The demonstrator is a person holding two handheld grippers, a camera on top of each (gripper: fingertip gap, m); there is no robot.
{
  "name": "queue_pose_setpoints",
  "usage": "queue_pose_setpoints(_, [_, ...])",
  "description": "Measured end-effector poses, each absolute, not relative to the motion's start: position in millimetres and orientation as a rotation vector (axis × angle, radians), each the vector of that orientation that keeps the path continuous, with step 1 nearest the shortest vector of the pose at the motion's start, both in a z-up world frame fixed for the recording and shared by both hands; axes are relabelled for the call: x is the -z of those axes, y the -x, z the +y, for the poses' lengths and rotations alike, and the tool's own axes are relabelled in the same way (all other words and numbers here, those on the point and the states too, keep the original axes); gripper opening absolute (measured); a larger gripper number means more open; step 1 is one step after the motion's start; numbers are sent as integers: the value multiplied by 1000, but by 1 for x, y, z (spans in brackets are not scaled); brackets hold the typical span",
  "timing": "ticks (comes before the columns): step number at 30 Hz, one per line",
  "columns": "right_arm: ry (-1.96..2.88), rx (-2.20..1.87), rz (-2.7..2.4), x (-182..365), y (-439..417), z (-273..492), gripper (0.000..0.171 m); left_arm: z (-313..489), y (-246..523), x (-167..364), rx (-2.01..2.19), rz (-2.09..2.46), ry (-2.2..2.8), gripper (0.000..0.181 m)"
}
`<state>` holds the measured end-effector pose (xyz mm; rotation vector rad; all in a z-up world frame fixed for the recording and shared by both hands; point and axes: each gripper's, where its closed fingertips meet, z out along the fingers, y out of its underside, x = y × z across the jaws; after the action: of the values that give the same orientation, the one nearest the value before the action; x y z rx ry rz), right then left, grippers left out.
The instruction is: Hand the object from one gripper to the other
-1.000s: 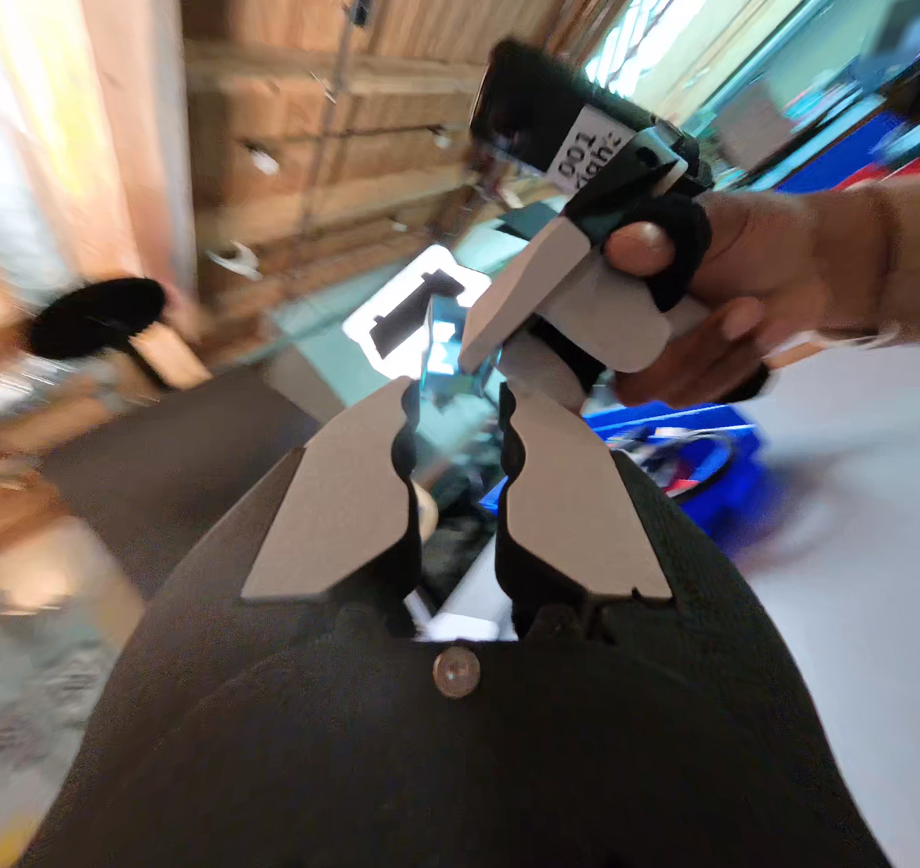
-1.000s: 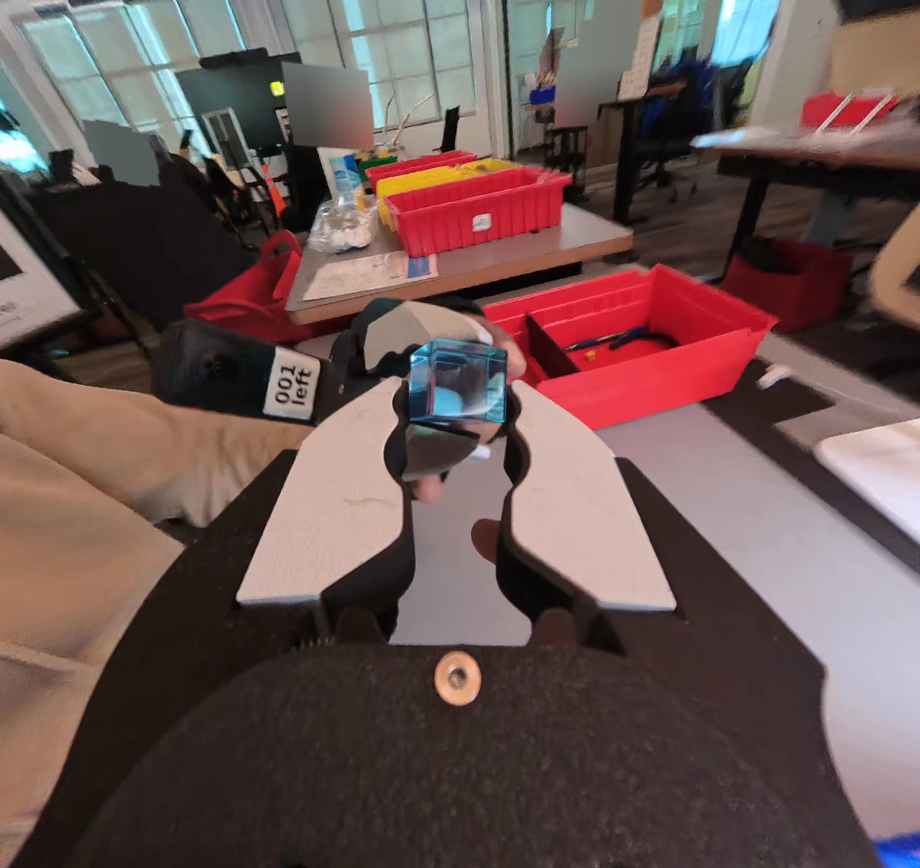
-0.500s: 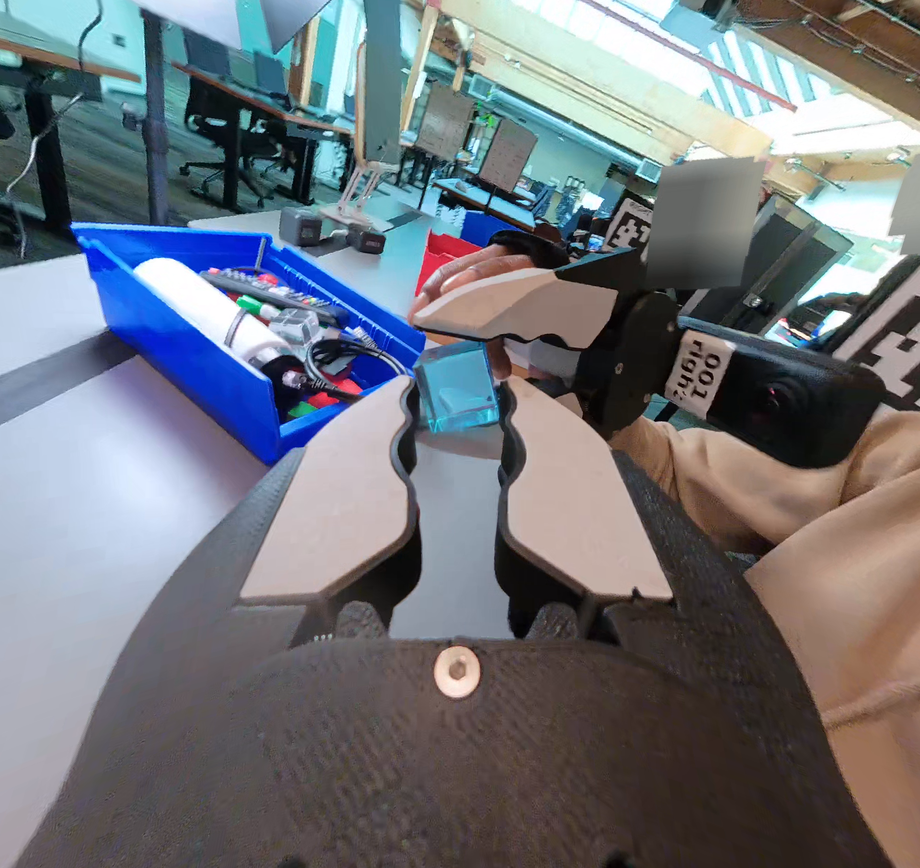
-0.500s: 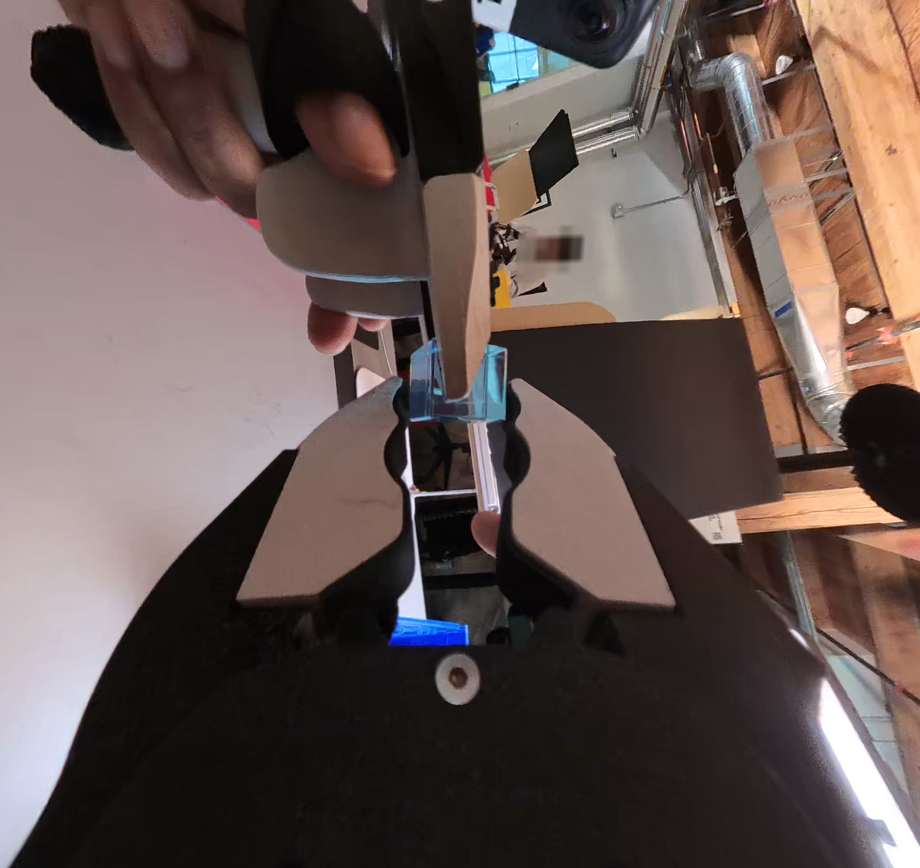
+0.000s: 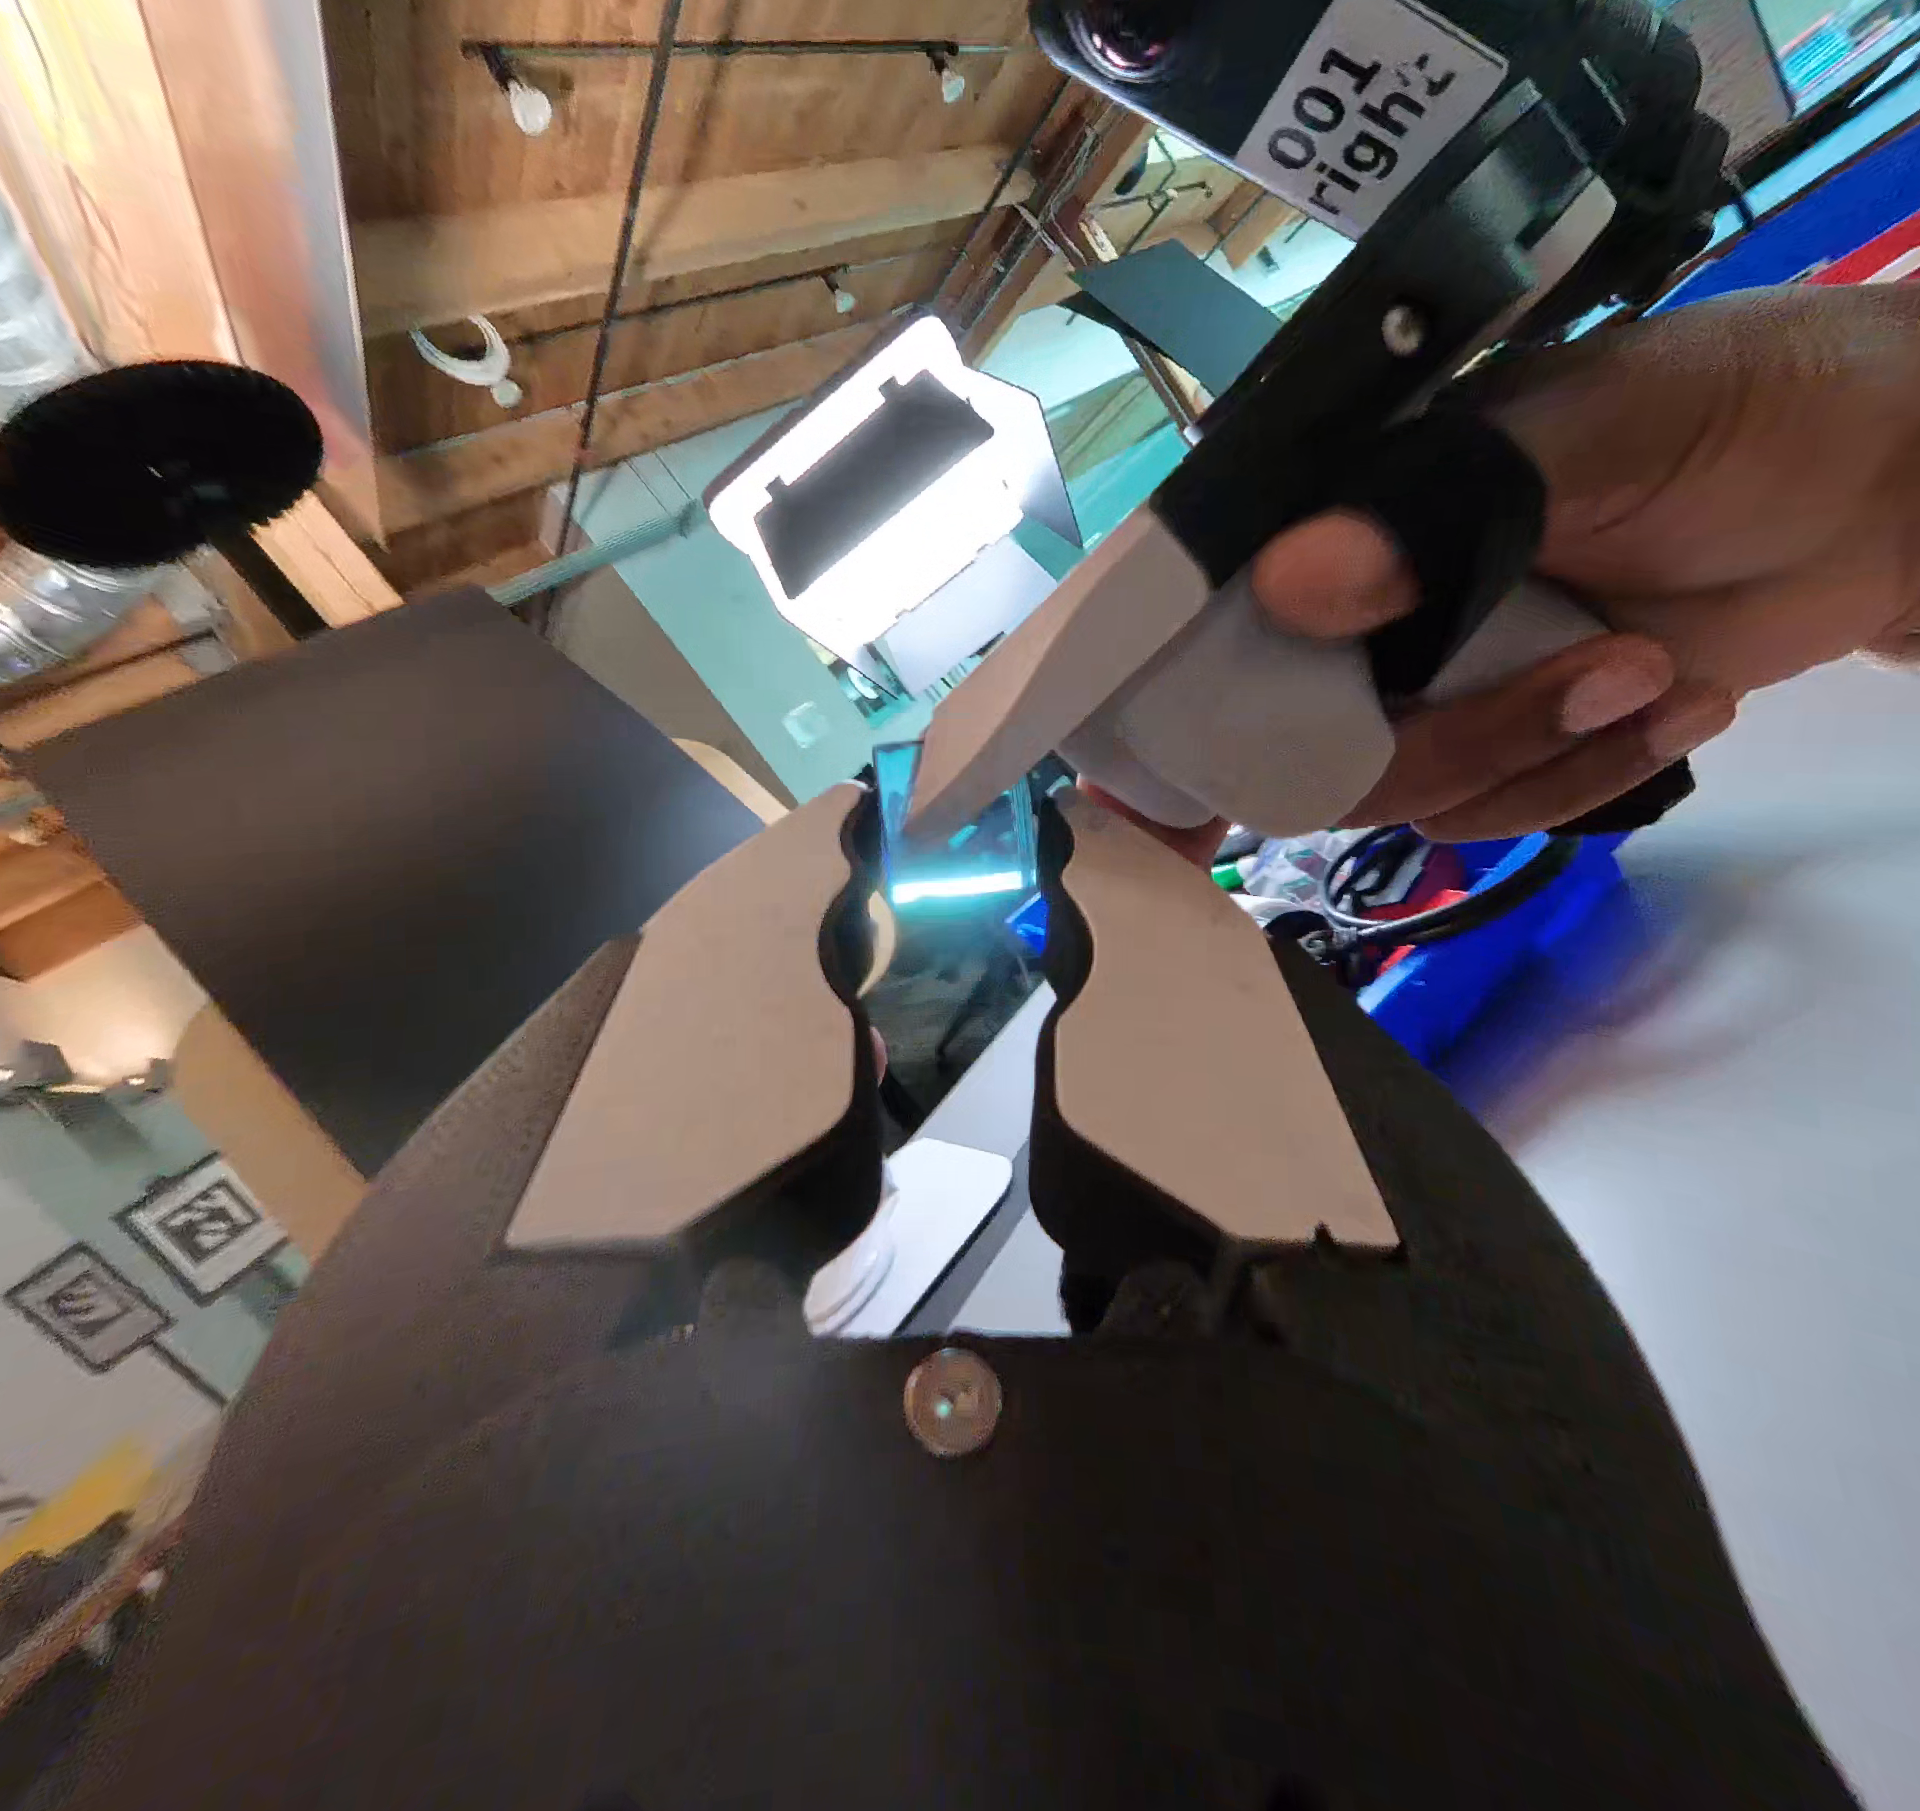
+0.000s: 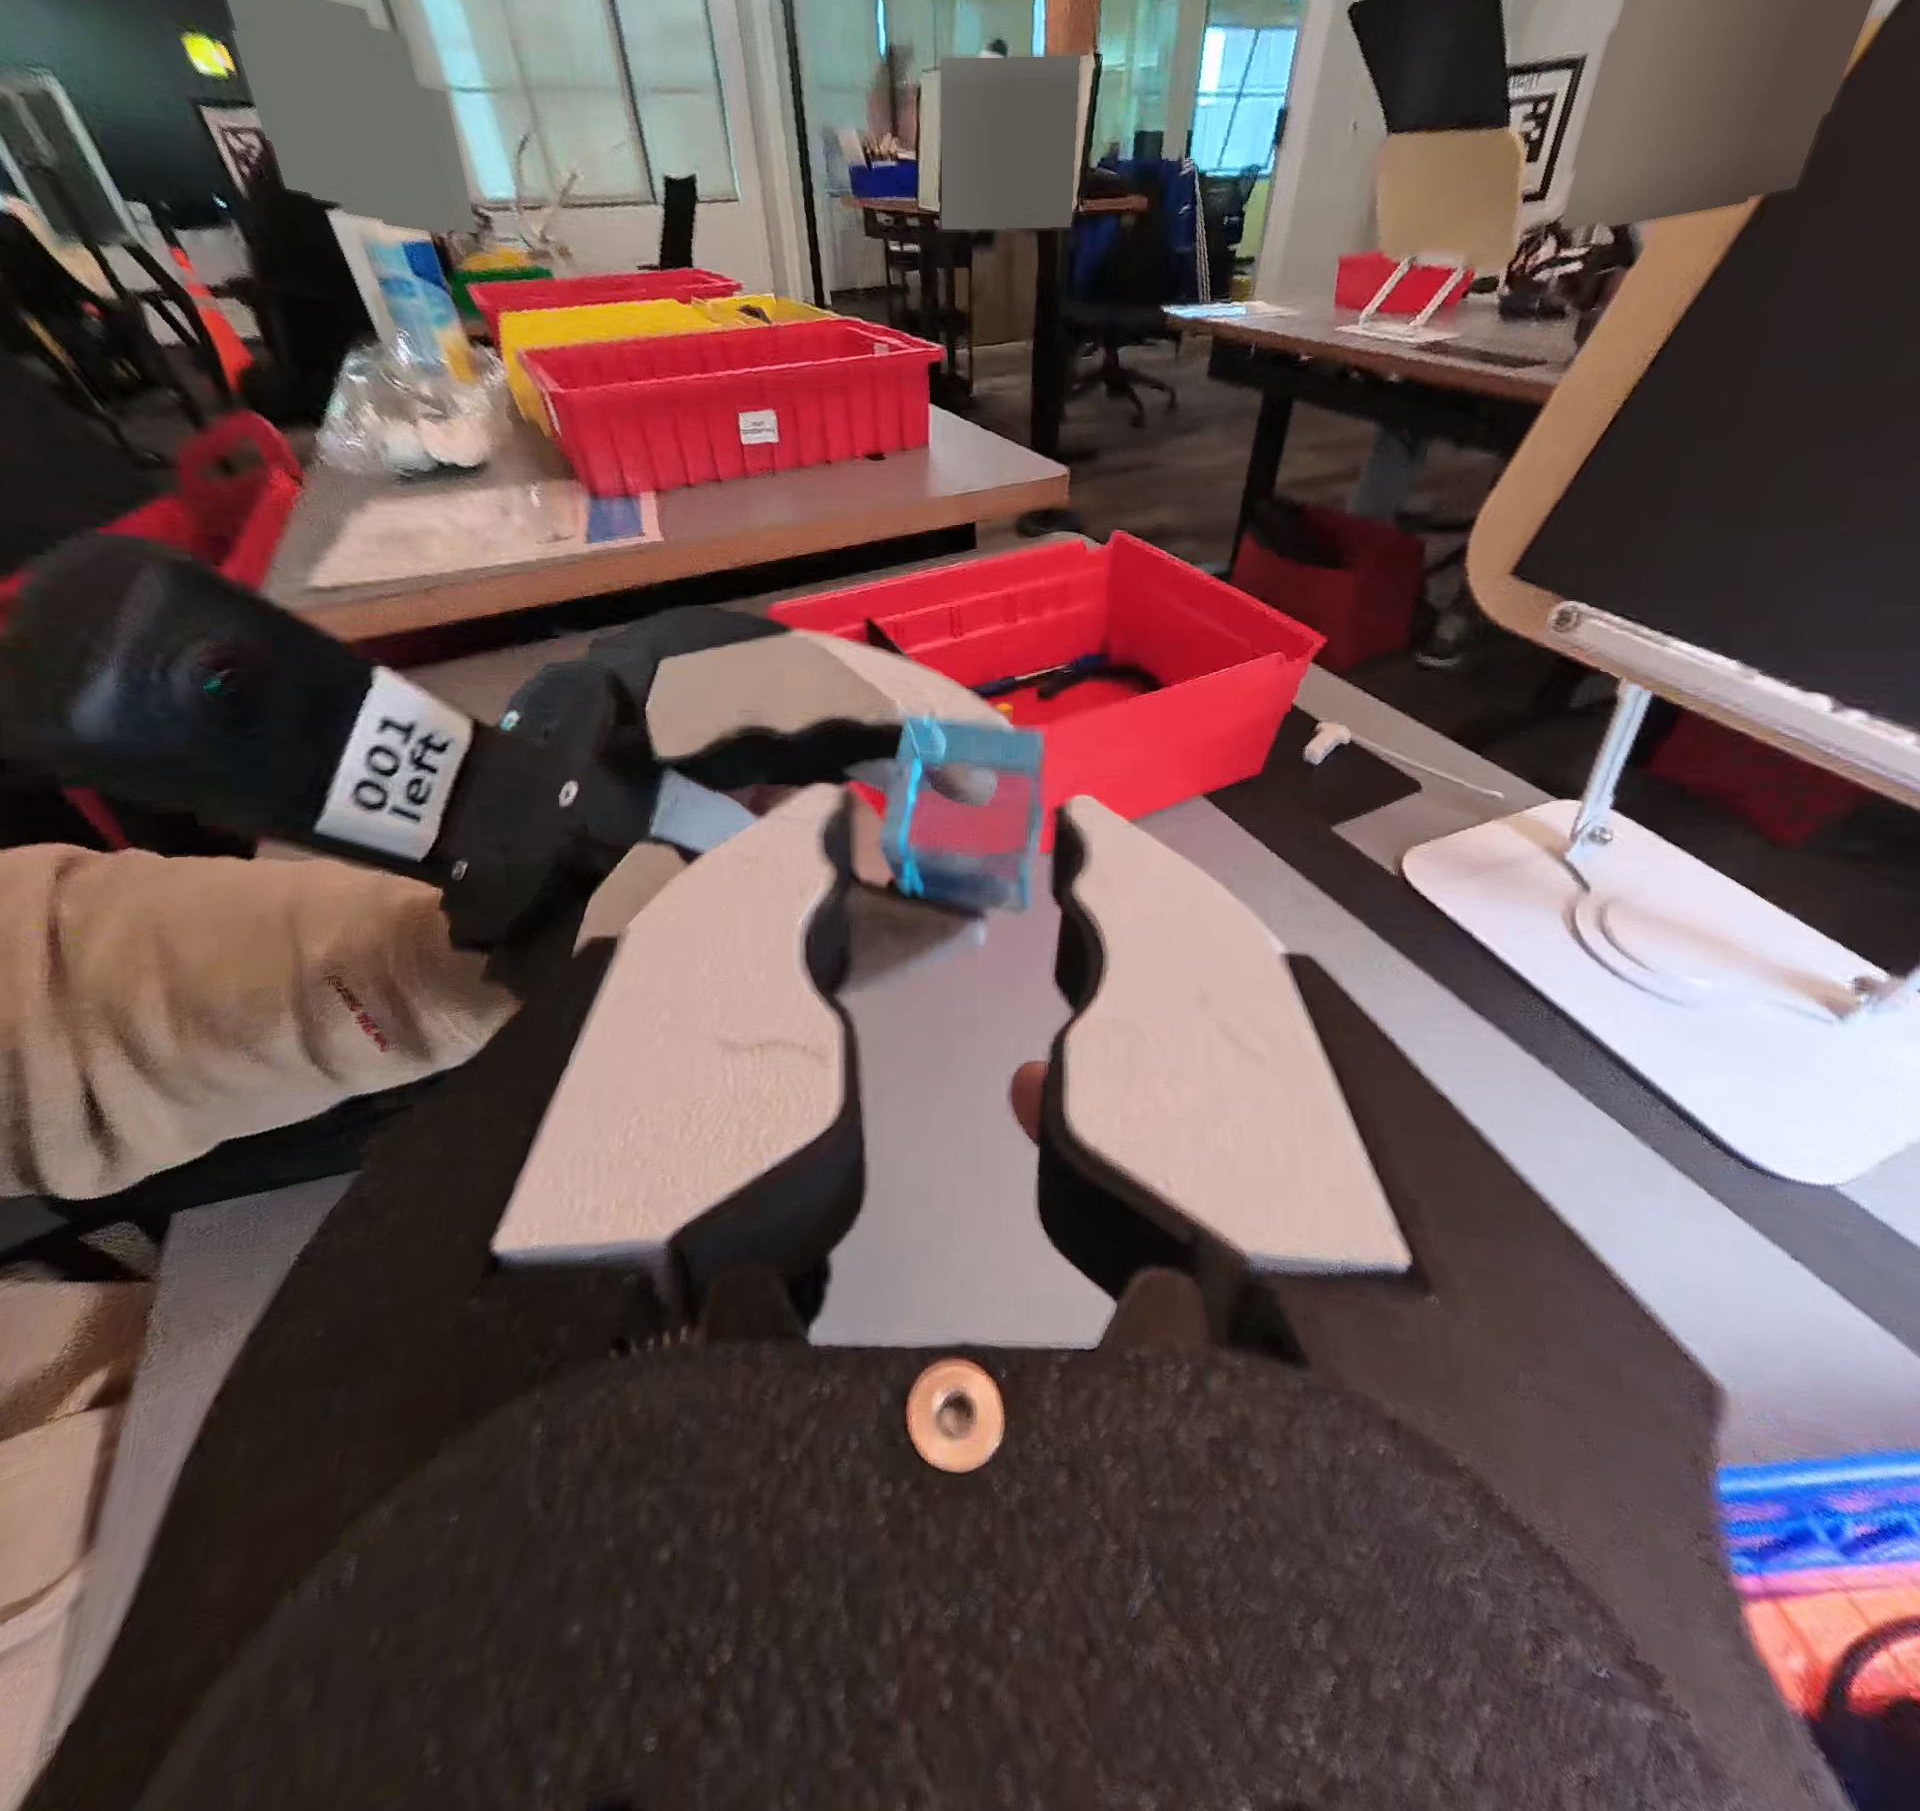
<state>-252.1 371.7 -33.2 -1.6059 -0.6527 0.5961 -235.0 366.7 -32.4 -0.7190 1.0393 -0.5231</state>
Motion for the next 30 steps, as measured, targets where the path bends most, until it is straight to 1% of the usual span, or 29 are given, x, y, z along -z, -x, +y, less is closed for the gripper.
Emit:
queue_pose_setpoints(1, [1603, -550, -645, 35, 251, 375, 27, 365, 233, 34, 509, 1048, 707, 30])
queue_pose_setpoints(3, [1577, -490, -744, 36, 249, 371, 27, 360, 233, 35, 677, 1097, 733, 33])
queue_pose_setpoints(5, [1482, -445, -882, 28, 247, 360, 27, 355, 234, 37, 1020, 1171, 849, 38])
queue_pose_setpoints(6, [1436, -419, -959, 26, 246, 352, 27, 353, 234, 40, 1203, 1202, 933, 43])
queue_pose_setpoints(8, [1337, -322, -1128, 29, 246, 336, 27, 344, 234, 47, 1573, 1254, 1129, 42])
queue_pose_setpoints(10, [1239, -141, -1234, 32, 246, 330, 27, 334, 233, 53, 1845, 1288, 1274, 37])
queue_pose_setpoints(12, [1182, -16, -1293, 32, 247, 327, 27, 327, 234, 54, 1984, 1287, 1289, 34])
queue_pose_setpoints(13, [1177, 31, -1333, 34, 246, 325, 27, 323, 236, 52, 2055, 1285, 1268, 43])
queue_pose_setpoints(15, [1217, 145, -1395, 43, 238, 327, 27, 318, 239, 45, 2161, 1265, 1252, 39])
queue_pose_setpoints(19, [1185, 211, -1492, 57, 250, 324, 27, 311, 232, 49, 2121, 1292, 1286, 31])
queue_pose_setpoints(22, [1180, 318, -1492, 59, 251, 332, 28, 319, 227, 52, 1917, 1307, 1288, 29])
queue_pose_setpoints(24, [1225, 283, -1370, 47, 244, 341, 33, 330, 229, 43, 1720, 1264, 1209, 29])
queue_pose_setpoints(28, [1383, -202, -1015, 17, 233, 349, 33, 369, 238, 30, 1079, 1128, 1039, 29])
queue_pose_setpoints(30, [1462, -488, -824, 6, 232, 352, 34, 372, 240, 25, 873, 1084, 928, 29])
